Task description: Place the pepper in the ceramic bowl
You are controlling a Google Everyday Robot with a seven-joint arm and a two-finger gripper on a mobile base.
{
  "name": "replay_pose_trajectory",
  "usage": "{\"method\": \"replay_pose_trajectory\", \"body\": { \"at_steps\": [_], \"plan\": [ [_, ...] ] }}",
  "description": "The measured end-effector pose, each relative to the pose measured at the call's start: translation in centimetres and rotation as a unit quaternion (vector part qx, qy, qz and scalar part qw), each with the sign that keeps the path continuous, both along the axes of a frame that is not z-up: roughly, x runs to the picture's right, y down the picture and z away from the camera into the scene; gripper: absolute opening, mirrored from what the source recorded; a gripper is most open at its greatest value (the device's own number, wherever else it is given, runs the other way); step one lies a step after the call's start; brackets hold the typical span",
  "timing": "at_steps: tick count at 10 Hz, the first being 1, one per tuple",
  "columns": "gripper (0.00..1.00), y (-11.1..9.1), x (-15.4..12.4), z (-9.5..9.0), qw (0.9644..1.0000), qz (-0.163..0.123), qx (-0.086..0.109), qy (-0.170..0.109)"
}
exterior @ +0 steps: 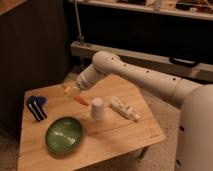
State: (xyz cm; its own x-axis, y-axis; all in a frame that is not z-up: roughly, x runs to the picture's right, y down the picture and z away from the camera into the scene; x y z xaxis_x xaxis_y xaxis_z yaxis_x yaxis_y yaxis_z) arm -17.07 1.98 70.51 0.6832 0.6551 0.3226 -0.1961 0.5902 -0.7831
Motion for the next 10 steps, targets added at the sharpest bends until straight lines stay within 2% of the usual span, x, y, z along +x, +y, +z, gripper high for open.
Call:
{"method": "replay_pose_trajectory", "body": {
  "at_steps": [2,4,5,7,8,10],
  "plan": [
    [0.28,2.9,-1.2,-0.6,0.9993,-0.032,0.01,-0.016],
    [0.28,6.2,-2.4,0.3,0.9975,-0.067,0.011,-0.019],
    [0.32,8.0,-3.2,0.9,0.9958,-0.089,0.009,-0.02],
    [0.49,10.6,-4.4,1.6,0.9911,-0.132,-0.003,-0.015],
    [0.63,11.4,-4.8,1.9,0.9871,-0.16,-0.007,-0.01],
    [0.77,12.0,-5.4,2.0,0.9832,-0.182,-0.007,-0.009]
  ]
}}
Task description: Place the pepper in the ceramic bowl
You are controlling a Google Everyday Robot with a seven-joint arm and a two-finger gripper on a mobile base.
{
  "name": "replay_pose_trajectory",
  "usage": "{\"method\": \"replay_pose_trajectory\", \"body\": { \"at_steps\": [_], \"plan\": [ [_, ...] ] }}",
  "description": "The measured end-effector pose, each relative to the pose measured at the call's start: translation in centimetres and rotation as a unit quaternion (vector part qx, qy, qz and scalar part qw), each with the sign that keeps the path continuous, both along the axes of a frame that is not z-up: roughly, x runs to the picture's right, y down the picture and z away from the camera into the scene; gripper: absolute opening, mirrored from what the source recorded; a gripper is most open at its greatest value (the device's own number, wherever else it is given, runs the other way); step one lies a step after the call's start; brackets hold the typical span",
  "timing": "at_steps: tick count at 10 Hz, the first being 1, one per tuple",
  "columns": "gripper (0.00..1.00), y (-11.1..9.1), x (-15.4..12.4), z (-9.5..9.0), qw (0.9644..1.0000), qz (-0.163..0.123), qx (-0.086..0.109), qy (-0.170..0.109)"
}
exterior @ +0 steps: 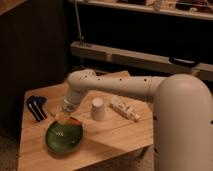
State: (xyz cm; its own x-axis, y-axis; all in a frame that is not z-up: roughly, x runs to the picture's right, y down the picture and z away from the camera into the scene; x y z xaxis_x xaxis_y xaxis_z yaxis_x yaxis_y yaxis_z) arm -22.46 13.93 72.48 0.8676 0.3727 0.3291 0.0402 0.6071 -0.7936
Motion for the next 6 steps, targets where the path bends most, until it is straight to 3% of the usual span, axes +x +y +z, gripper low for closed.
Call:
{"method": "replay_pose_trajectory", "body": {
  "at_steps": [6],
  "plan": [
    [0.8,0.63,-0.37,-0.04,0.9997,-0.02,-0.009,-0.013]
  ]
}}
